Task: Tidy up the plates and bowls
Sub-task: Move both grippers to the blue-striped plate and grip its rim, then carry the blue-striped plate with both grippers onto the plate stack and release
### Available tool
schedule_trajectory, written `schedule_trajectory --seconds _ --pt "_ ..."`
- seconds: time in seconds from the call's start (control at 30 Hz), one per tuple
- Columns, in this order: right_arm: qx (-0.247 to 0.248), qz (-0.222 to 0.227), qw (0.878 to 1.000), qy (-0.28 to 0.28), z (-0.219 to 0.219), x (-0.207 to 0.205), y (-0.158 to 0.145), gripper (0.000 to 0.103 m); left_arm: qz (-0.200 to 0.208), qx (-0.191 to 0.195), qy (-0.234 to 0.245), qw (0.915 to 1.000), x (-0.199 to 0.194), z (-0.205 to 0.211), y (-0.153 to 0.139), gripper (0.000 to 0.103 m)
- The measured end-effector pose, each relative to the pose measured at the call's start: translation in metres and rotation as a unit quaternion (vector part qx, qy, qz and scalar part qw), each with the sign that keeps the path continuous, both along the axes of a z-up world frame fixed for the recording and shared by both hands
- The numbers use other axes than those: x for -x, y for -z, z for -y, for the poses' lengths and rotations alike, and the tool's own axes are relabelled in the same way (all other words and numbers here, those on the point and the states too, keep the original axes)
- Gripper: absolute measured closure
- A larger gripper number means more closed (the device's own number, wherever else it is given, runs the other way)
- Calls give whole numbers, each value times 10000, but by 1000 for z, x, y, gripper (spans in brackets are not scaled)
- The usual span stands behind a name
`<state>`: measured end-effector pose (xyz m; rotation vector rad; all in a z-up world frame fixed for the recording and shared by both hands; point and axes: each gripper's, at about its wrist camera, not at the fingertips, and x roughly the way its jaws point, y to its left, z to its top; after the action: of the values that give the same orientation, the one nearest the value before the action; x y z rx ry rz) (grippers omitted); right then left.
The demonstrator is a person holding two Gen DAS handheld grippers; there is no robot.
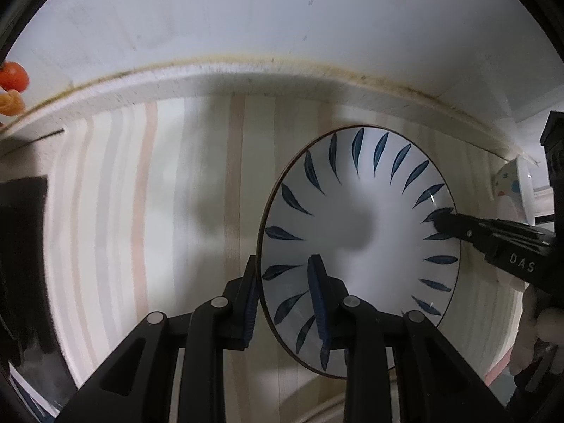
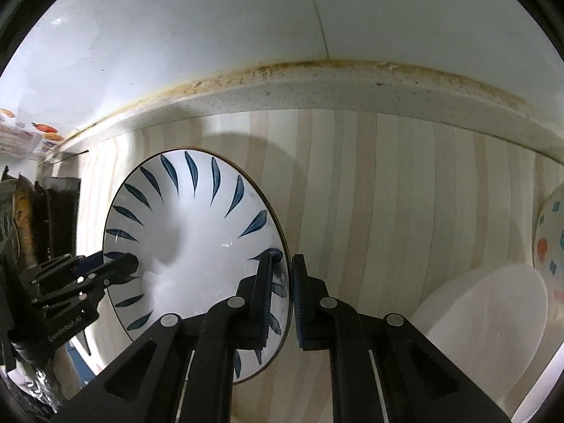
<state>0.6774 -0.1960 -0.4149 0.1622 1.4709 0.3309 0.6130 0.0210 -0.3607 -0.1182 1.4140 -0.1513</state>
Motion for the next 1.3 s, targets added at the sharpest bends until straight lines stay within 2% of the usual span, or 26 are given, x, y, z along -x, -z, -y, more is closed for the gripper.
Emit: schedule_trajectory --seconds 0.13,0.33,0.5,0.67,0.87,1.07,1.3 --pt "-125 82 9999 -38 1 16 -19 91 165 15 96 9998 10 -1 -25 79" --pt "-185 246 9994 -160 1 52 -55 91 421 -76 282 9987 49 1 -62 79" --pt "-323 279 9989 -212 4 96 -79 91 427 -52 301 9986 89 1 -72 79" --pt "-437 191 9985 -258 8 137 -90 91 351 -45 354 9987 129 1 -74 79" --pt "-492 50 9985 -249 13 188 -85 91 149 -64 418 9990 168 5 -59 79" --pt "-537 -212 9981 -228 19 231 -62 91 -81 -140 485 9987 196 12 -36 79" --pt "-565 -473 9972 -99 22 256 -26 91 -147 -315 510 9981 202 22 -18 79"
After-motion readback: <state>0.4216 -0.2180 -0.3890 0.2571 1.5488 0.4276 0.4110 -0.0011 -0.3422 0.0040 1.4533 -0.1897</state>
